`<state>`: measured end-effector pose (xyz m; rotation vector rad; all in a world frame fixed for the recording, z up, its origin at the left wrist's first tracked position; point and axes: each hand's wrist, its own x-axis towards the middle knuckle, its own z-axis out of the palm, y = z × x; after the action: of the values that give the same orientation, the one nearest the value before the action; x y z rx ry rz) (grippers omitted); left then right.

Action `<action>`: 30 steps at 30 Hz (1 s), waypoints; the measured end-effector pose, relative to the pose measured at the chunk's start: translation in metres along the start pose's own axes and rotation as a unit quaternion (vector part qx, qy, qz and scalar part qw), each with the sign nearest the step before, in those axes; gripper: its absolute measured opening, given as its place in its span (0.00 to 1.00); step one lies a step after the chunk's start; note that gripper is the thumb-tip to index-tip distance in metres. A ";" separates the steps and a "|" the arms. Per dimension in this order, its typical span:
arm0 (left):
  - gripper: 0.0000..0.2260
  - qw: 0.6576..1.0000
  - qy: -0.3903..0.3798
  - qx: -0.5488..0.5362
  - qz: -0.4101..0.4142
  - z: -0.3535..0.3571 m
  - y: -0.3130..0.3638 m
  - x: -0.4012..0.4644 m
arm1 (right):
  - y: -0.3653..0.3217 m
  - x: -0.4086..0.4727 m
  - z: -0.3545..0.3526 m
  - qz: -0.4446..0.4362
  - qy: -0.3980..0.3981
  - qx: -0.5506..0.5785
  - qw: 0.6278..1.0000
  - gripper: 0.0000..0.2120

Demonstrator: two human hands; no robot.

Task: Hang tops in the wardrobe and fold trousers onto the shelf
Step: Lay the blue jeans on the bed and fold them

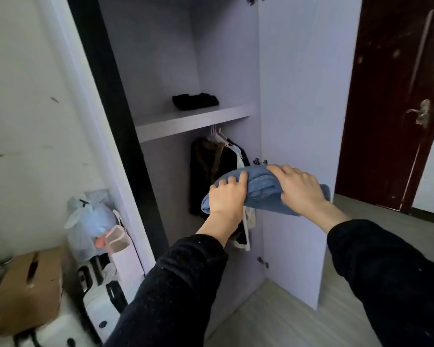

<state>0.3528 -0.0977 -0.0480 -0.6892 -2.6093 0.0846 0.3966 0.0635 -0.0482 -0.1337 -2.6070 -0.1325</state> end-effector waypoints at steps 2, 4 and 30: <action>0.32 1.000 0.019 0.010 0.005 0.008 -0.008 0.038 | 0.006 0.036 0.007 0.014 0.003 -0.012 1.000 0.31; 0.31 0.999 0.031 0.017 0.012 0.017 -0.011 0.073 | 0.015 0.065 0.015 0.027 0.005 -0.013 1.000 0.32; 0.29 0.958 0.191 0.168 -0.137 0.038 -0.118 0.487 | 0.103 0.546 0.111 -0.170 0.212 0.076 0.959 0.32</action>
<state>-0.0971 0.0362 0.1306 -0.1960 -2.2152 0.2737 -0.1157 0.2164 0.1406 0.3625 -2.1783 -0.0702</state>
